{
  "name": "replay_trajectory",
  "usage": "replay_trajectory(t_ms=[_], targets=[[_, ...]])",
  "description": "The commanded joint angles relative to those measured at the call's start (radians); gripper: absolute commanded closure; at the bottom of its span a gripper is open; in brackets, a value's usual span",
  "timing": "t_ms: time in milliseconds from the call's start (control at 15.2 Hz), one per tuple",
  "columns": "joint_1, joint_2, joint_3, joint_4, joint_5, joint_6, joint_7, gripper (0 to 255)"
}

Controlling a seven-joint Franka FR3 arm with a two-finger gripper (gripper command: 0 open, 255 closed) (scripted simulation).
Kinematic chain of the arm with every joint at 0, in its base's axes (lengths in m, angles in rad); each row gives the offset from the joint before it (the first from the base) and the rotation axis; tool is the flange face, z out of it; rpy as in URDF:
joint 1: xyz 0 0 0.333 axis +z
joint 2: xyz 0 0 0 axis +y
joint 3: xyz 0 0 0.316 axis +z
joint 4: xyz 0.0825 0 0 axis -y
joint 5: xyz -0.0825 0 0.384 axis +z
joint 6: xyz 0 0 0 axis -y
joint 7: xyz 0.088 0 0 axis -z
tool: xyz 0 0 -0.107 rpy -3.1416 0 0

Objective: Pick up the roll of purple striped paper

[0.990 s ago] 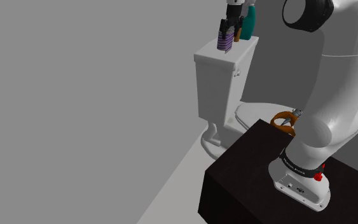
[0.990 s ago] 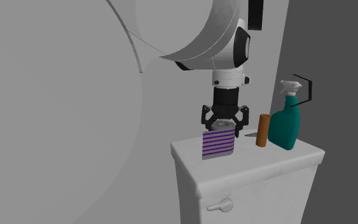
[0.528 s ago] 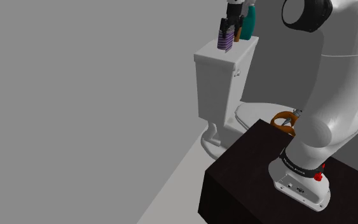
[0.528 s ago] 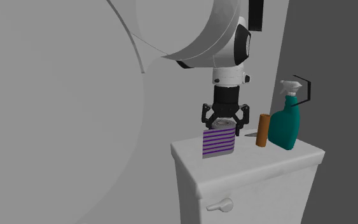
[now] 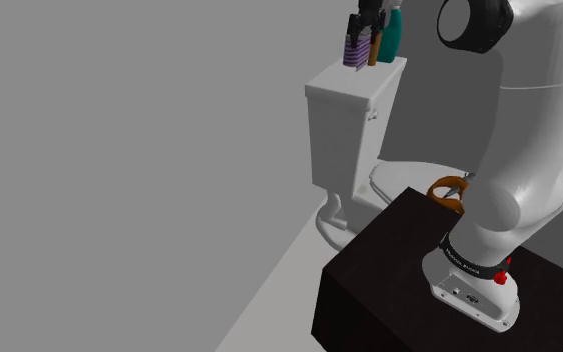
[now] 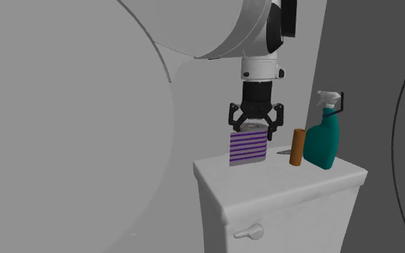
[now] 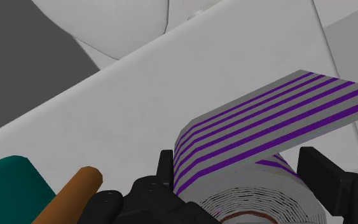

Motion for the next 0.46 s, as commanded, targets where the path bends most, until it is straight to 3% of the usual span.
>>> replay_trajectory(t_ms=[0,264,396], targets=[[-0.005,0.013,0.0,0.047,0.003,-0.034,-0.001,255],[-0.018,0.054,0.0,0.168,0.012,-0.114,-0.003,255],[-0.018,0.055,0.0,0.173,0.013,-0.117,-0.003,255]])
